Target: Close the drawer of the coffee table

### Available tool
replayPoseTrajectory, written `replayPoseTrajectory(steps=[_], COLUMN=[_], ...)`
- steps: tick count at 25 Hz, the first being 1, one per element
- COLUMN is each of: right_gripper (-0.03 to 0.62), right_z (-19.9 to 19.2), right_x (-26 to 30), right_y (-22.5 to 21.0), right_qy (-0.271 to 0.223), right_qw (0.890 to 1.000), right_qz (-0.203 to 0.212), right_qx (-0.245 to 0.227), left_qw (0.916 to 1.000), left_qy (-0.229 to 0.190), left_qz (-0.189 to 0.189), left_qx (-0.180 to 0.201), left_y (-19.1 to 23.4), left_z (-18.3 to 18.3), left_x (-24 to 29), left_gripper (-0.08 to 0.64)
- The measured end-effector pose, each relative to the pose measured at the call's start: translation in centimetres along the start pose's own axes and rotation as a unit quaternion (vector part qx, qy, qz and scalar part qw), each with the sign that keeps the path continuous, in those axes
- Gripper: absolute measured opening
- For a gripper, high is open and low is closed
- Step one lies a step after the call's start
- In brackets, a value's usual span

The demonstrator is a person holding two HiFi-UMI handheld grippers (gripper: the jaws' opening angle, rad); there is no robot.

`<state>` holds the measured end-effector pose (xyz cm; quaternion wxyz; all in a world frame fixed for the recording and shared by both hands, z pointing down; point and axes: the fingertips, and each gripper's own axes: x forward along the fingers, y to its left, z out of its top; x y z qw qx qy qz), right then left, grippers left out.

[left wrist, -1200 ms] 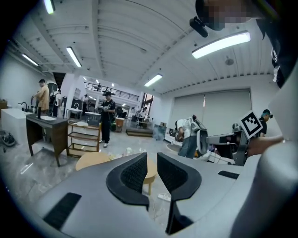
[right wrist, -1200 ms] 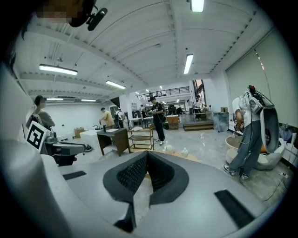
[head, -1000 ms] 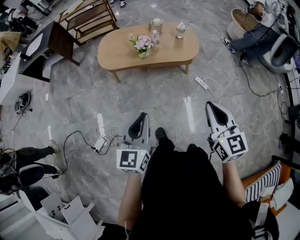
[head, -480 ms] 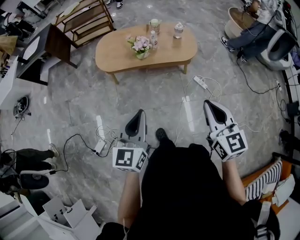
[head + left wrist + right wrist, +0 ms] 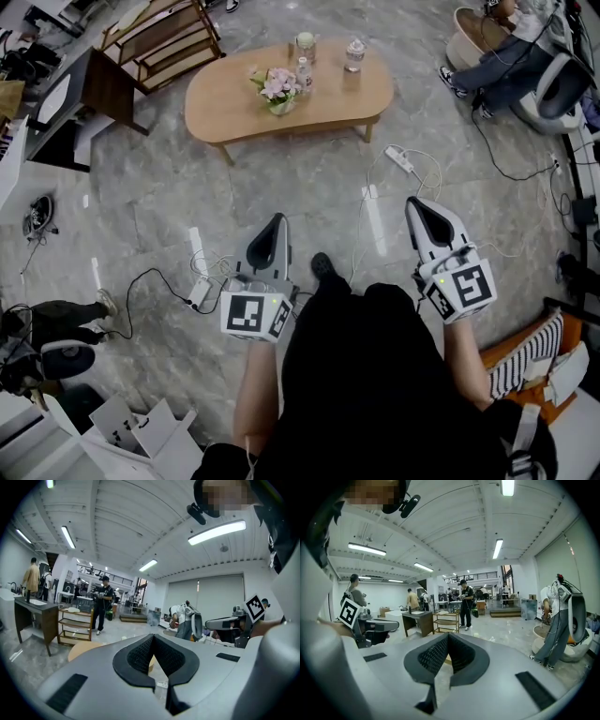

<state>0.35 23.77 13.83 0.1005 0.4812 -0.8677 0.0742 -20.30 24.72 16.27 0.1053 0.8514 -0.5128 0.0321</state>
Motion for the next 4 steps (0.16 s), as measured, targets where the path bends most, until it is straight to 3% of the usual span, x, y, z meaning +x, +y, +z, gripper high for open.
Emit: replayPoseTrajectory(steps=[4], right_gripper=[0.011], right_z=[-0.32], right_x=[0.64], right_y=[-0.28], right_qy=[0.004], right_qw=[1.000], right_qz=[-0.002], right_qx=[0.001], left_qw=[1.0000], left_qy=[0.003], left_qz=[-0.004], left_qx=[0.002], left_y=[0.10], left_z=[0.08], left_x=[0.37], left_gripper=[0.012])
